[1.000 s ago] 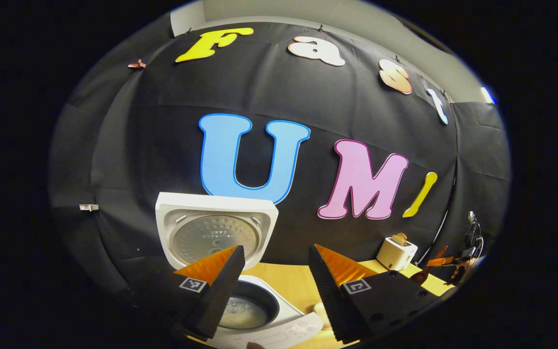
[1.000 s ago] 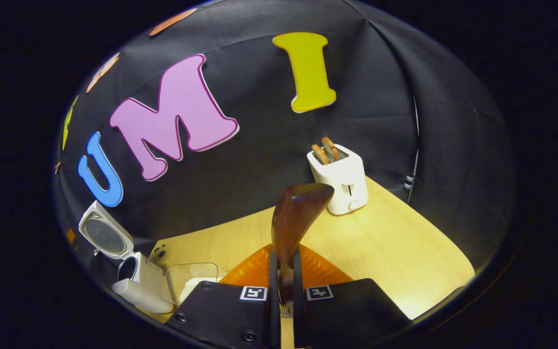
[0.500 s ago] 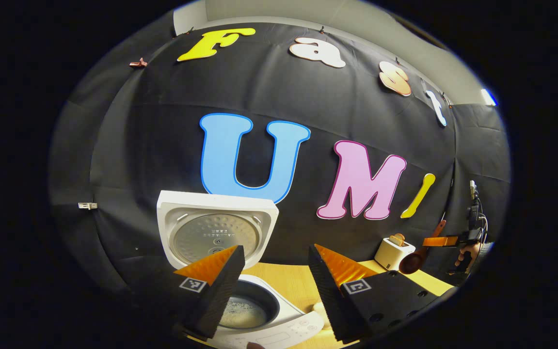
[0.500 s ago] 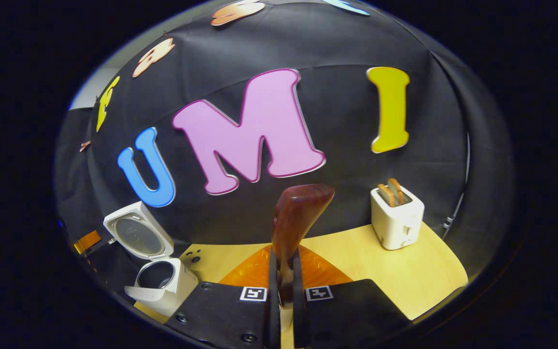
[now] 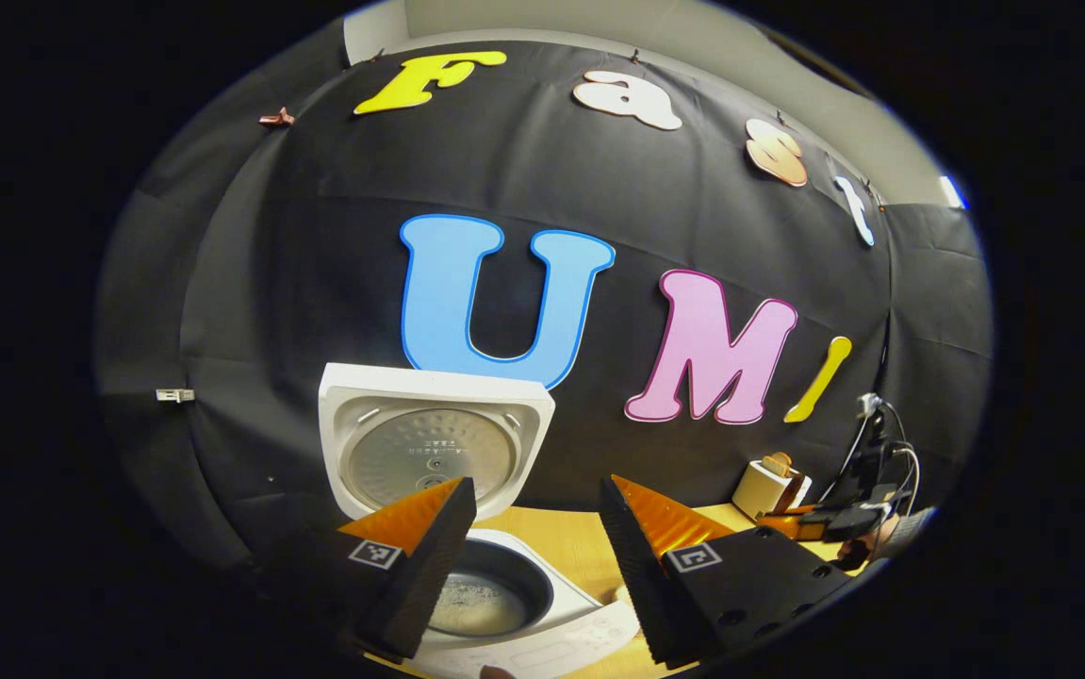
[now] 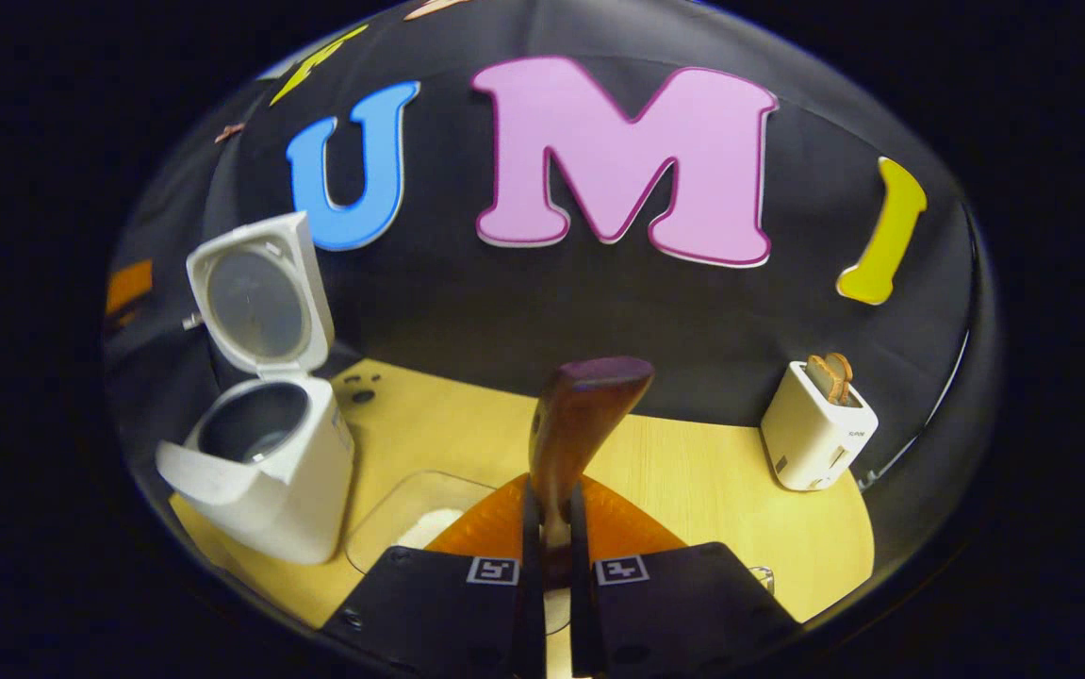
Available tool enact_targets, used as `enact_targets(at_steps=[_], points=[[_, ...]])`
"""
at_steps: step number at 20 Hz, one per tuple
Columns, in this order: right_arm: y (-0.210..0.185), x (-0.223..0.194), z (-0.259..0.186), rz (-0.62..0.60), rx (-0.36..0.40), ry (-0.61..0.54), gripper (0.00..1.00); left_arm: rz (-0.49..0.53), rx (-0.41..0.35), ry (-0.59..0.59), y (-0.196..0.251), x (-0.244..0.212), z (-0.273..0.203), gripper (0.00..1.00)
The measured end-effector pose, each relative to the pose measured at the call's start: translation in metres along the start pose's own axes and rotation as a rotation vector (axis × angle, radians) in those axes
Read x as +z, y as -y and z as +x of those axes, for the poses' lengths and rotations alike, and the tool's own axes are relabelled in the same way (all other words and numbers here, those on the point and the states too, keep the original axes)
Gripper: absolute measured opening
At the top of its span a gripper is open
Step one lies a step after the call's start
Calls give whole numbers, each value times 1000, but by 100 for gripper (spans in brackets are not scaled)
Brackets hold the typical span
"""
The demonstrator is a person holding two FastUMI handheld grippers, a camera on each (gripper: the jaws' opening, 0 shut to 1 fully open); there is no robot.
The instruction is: Close the left gripper, press the button to open the rice cooker; take a wooden spoon from the chopstick holder with the right hand, scoop a spoonful of rice and pour it into the rice cooker, then put the wooden spoon back into the chopstick holder.
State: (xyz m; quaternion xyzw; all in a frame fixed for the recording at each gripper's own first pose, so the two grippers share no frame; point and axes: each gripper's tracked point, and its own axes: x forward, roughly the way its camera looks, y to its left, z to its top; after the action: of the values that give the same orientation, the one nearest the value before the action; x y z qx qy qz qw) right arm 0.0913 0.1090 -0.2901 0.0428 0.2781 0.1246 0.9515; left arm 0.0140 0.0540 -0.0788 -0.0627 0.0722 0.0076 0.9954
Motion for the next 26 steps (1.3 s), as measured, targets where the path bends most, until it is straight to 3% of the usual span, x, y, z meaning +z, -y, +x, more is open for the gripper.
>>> enact_targets(at_steps=[4,7,10,16,26], points=[[-5,-19,27,-94,-81,-28,14,3,9,-6,-5,-2,-3,86],[-4,-37,40,-61,-156,-62,14,-1,19,-13,-10,-5,-7,86],[-20,-61,48,121,-119,-132,14,-6,28,-15,-14,-7,-8,86],[-47,-65,48,412,-15,-178,14,-23,40,-18,-18,-10,-3,86],[-32,-78,43,992,66,-225,14,-27,44,-12,-20,-8,-2,86]])
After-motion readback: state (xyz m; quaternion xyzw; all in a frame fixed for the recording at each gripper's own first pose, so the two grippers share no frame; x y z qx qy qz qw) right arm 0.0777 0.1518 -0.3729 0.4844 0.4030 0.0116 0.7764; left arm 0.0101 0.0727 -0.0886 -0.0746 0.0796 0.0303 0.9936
